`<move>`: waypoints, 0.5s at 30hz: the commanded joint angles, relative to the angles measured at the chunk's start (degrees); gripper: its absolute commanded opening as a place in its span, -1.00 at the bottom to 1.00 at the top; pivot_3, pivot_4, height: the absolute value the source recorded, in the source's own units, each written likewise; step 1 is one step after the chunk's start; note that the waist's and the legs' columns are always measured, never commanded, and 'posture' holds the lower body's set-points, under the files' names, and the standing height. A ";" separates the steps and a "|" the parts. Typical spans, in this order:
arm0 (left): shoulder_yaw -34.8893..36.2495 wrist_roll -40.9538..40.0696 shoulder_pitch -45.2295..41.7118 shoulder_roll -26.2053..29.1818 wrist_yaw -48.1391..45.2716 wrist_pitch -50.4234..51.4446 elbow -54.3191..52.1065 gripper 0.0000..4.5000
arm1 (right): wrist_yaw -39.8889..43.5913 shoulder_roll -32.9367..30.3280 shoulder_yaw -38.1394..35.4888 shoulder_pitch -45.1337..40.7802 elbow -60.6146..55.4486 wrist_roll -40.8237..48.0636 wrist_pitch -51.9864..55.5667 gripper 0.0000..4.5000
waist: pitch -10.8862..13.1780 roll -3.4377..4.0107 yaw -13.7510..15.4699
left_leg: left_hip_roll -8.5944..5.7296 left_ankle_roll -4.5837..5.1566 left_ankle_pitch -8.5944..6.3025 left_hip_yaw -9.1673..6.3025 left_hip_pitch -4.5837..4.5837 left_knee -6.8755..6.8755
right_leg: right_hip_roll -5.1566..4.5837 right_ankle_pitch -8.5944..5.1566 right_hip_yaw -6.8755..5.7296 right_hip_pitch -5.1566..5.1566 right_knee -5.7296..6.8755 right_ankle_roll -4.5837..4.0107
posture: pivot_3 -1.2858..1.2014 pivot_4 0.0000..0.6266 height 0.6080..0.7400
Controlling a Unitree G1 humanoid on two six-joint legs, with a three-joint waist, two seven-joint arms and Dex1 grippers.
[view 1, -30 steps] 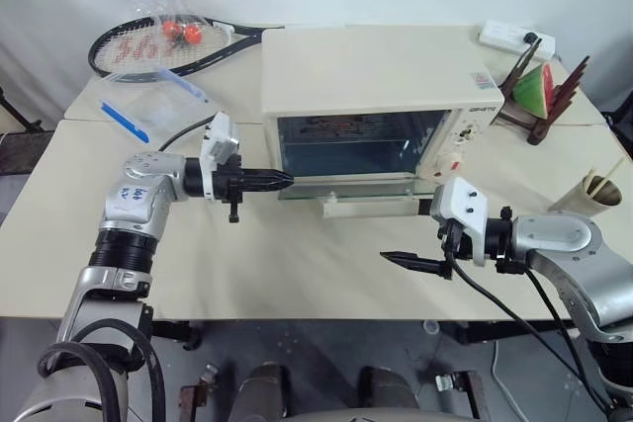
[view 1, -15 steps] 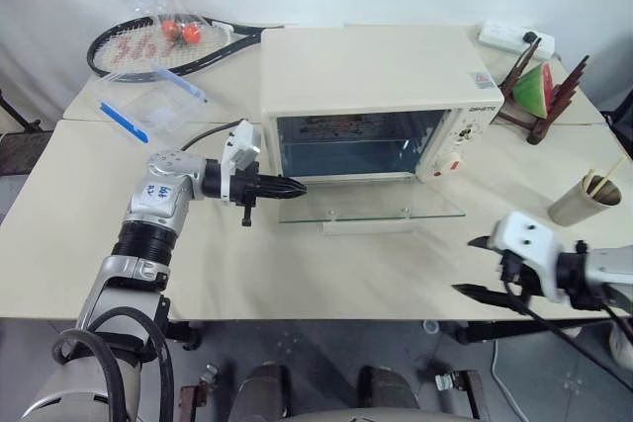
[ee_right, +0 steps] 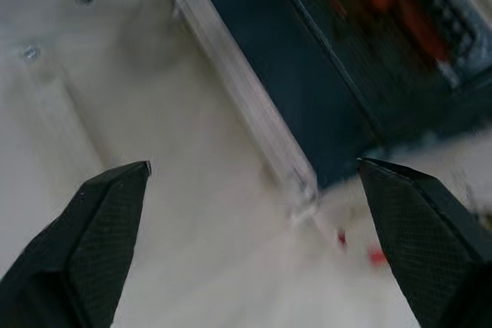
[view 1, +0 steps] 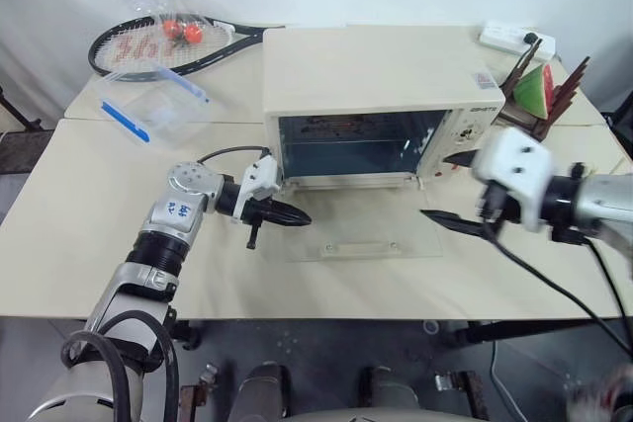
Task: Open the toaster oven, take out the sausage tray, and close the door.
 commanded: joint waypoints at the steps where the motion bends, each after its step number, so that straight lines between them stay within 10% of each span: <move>1: 0.31 0.70 1.76 -0.34 1.21 -1.47 -0.45 -0.99 | -3.70 2.63 7.76 -5.41 1.91 -7.14 -2.17 1.00 | 0.00 0.01 -0.08 | 0.00 0.00 0.00 0.01 0.00 0.01 | 0.00 0.00 0.01 0.00 0.02 0.00 | 0.03 -0.52 1.00; 15: 22.70 -22.37 23.61 -2.78 14.33 6.85 -28.76 -0.99 | -17.48 25.57 31.19 -25.63 31.79 -34.48 -11.94 1.00 | 0.00 0.02 -3.02 | 0.02 -0.01 0.00 -0.02 -0.02 -0.13 | -0.06 0.00 -0.15 -0.14 0.17 0.00 | 0.03 -0.52 1.00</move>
